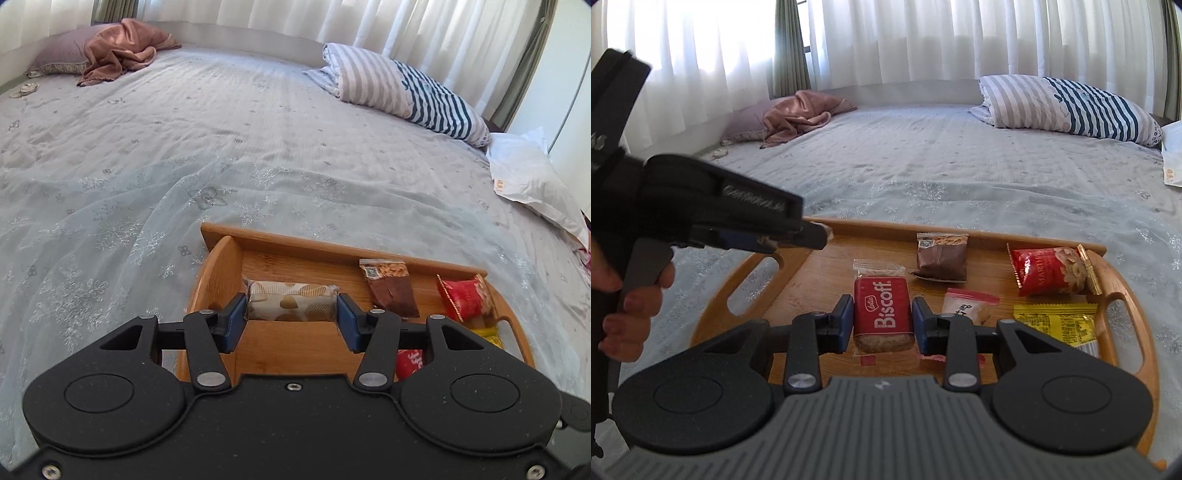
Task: Organize snacks
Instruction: 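Carry the wafer bar and Biscoff packet over the wooden tray, then lower both snacks onto the tray and open both grippers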
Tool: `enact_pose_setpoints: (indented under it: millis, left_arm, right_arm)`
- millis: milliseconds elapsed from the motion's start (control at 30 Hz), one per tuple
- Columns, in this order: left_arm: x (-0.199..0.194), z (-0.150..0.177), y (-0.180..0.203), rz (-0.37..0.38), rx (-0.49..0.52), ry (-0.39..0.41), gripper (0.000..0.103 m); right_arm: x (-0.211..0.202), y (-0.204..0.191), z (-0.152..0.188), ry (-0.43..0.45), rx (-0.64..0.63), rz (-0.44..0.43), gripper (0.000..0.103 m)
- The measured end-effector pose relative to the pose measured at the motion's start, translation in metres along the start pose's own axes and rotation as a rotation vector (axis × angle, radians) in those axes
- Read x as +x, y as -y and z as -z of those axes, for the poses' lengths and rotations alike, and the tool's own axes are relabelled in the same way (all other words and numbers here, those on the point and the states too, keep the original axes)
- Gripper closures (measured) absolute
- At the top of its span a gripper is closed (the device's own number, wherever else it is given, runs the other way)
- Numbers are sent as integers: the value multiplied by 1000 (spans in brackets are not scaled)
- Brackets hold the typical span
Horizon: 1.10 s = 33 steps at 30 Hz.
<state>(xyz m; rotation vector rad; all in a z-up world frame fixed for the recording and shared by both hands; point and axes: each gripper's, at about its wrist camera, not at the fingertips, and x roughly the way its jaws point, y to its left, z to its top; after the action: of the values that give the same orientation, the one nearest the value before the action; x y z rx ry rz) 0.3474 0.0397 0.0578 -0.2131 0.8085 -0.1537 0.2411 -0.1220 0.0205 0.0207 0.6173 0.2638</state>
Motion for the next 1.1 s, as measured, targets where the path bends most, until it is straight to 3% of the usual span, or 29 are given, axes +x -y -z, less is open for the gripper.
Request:
enact_pose_setpoints:
  millis: [467, 767, 1033, 1100]
  left_arm:
    - [62, -12, 7, -72, 63, -48, 53]
    - [72, -12, 13, -89, 83, -38, 52]
    - [62, -13, 21, -106, 95, -15, 26]
    - [51, -11, 24, -110, 122, 1, 23]
  right_arm:
    - [20, 3, 1, -34, 25, -1, 71]
    - [20, 12, 3, -43, 60, -26, 71]
    - [10, 16, 3, -26, 62, -22, 67]
    - [3, 18, 3, -23, 65, -22, 67]
